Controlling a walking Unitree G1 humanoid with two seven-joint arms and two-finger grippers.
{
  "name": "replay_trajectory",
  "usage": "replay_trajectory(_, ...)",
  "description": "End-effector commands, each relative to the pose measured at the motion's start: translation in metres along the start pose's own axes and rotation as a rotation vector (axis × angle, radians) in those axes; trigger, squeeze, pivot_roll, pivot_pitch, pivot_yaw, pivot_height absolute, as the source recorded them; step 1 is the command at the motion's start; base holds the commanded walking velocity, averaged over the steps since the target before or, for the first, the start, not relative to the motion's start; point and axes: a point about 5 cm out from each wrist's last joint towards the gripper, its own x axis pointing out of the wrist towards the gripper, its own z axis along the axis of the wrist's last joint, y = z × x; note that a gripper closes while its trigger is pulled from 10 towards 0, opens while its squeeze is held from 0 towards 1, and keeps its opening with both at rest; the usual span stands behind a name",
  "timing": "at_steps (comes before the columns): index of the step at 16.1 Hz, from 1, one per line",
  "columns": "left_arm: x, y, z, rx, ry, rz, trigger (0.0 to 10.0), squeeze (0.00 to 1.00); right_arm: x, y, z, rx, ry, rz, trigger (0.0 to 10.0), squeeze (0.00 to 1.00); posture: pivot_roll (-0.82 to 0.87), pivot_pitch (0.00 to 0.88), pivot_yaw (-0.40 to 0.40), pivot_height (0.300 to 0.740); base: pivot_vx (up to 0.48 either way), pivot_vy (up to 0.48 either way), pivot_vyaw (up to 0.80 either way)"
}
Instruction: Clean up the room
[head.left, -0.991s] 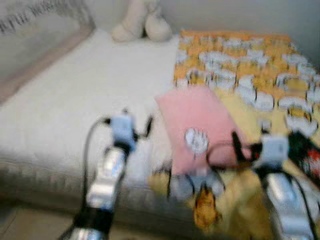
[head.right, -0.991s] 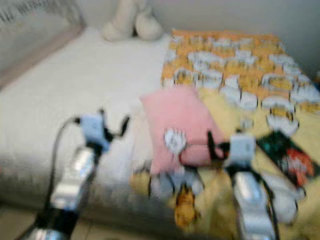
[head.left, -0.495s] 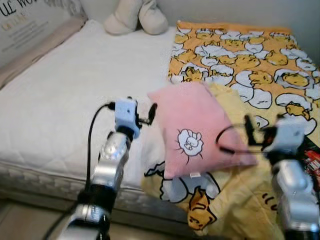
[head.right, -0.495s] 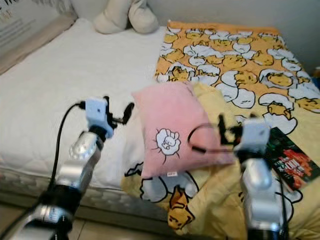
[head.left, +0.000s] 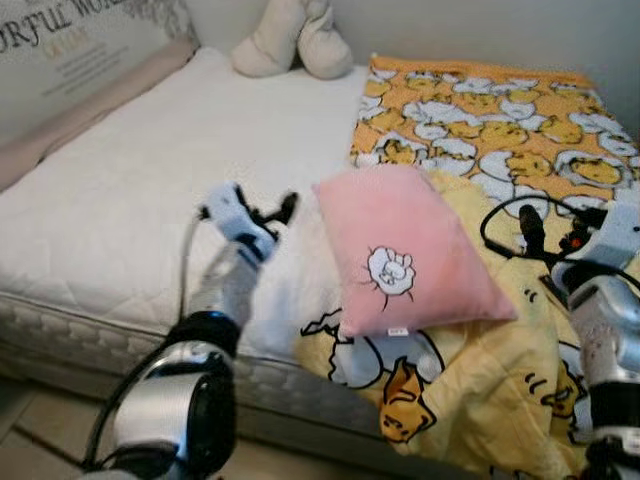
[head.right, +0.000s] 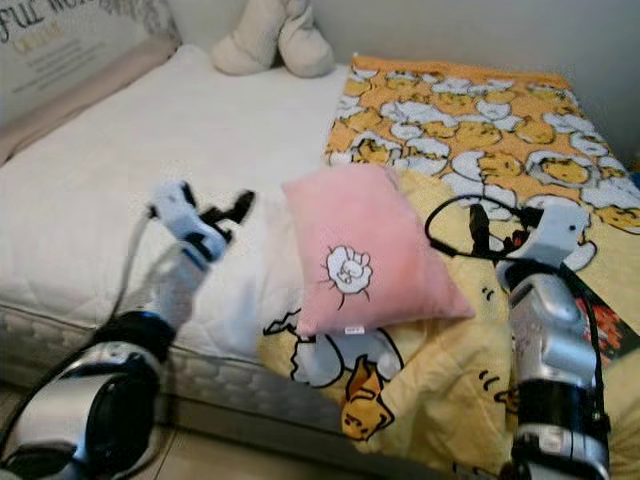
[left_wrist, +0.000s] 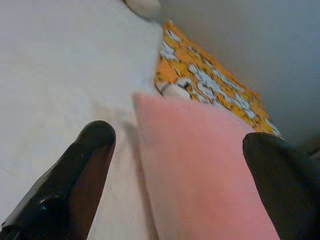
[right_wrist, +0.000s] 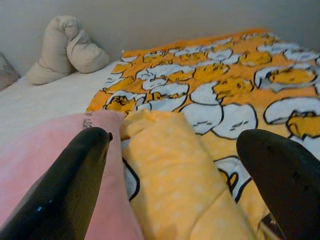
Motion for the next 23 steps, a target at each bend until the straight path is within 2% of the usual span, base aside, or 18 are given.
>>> replay_trajectory(1,0.004,-0.003,0.008,-0.034,-0.018,-0.003,10.0,0.00,0.004,-0.002,-0.001,0.044,0.021,0.004,10.0,0.00,-0.13,0.000,0.018,0.740,0.000,0.000,0.00)
replay_trajectory(2,0.005,-0.005,0.007,-0.049,-0.011,0.000,10.0,0.00,0.009,0.002,-0.001,0.068,0.032,0.026,10.0,0.00,-0.14,0.008,0.018,0.740,0.000,0.000,0.00)
replay_trajectory(3,0.007,-0.008,0.006,-0.056,0.002,0.007,10.0,0.00,0.018,0.014,-0.001,0.094,0.047,0.070,10.0,0.00,-0.14,0.025,0.022,0.740,0.000,0.000,0.00)
replay_trajectory(5,0.007,0.000,0.004,-0.041,0.022,0.047,10.0,0.00,0.029,0.039,-0.004,0.146,0.071,0.164,10.0,0.00,-0.15,0.067,0.025,0.740,0.000,0.000,0.00)
replay_trajectory(8,0.005,0.000,-0.002,-0.095,0.032,0.047,10.0,0.00,0.036,0.060,-0.014,0.147,0.114,0.232,10.0,0.00,-0.14,0.114,0.020,0.740,0.000,0.000,0.00)
replay_trajectory(12,0.006,-0.019,-0.024,-0.141,0.091,-0.025,10.0,0.00,0.041,0.069,-0.020,0.182,0.122,0.207,10.0,0.00,-0.13,0.150,0.014,0.740,0.000,0.000,0.00)
replay_trajectory(13,0.009,-0.032,-0.026,-0.085,0.095,-0.064,10.0,0.00,0.039,0.063,-0.016,0.088,0.072,0.154,10.0,0.00,-0.14,0.160,0.015,0.740,0.000,0.000,0.00)
replay_trajectory(14,0.010,-0.037,-0.023,0.025,0.081,-0.087,10.0,0.00,0.036,0.060,-0.012,-0.003,0.032,0.141,10.0,0.00,-0.14,0.161,0.020,0.740,0.000,0.000,0.00)
replay_trajectory(15,0.010,-0.039,-0.022,0.120,0.069,-0.100,10.0,0.00,0.033,0.060,-0.009,-0.047,0.005,0.138,10.0,0.00,-0.15,0.162,0.025,0.740,0.000,0.000,0.00)
replay_trajectory(16,0.010,-0.038,-0.016,0.247,0.026,-0.112,10.0,0.00,0.025,0.062,-0.005,-0.111,-0.034,0.144,10.0,0.00,-0.15,0.153,0.027,0.740,0.000,0.000,0.00)
replay_trajectory(17,0.005,-0.037,-0.007,0.406,-0.065,-0.150,10.0,0.00,0.006,0.066,0.001,-0.209,-0.110,0.153,10.0,0.00,-0.15,0.125,0.032,0.740,0.000,0.000,0.00)
replay_trajectory(18,-0.002,-0.032,-0.003,0.450,-0.119,-0.171,10.0,0.00,-0.008,0.068,0.005,-0.268,-0.161,0.145,10.0,0.00,-0.15,0.110,0.031,0.740,0.000,0.000,0.00)
replay_trajectory(19,-0.017,-0.022,0.000,0.487,-0.179,-0.180,10.0,0.00,-0.032,0.069,0.007,-0.305,-0.218,0.114,10.0,0.00,-0.15,0.071,0.032,0.740,0.000,0.000,0.00)
replay_trajectory(20,-0.028,-0.014,-0.001,0.493,-0.190,-0.162,10.0,0.00,-0.043,0.069,0.003,-0.318,-0.229,0.095,10.0,0.00,-0.15,0.036,0.031,0.740,0.000,0.000,0.00)
replay_trajectory(21,-0.046,-0.002,-0.004,0.525,-0.198,-0.126,10.0,0.00,-0.061,0.071,-0.008,-0.327,-0.224,0.080,10.0,0.00,-0.13,0.000,0.024,0.740,0.000,0.000,0.00)
replay_trajectory(22,-0.060,0.007,-0.003,0.600,-0.202,-0.100,10.0,0.00,-0.079,0.071,-0.026,-0.318,-0.186,0.064,10.0,0.00,-0.10,0.000,0.021,0.740,0.000,0.000,0.00)
replay_trajectory(23,-0.063,0.010,-0.003,0.631,-0.197,-0.092,10.0,0.00,-0.082,0.070,-0.032,-0.305,-0.165,0.056,10.0,0.00,-0.10,0.000,0.022,0.740,0.000,0.000,0.00)
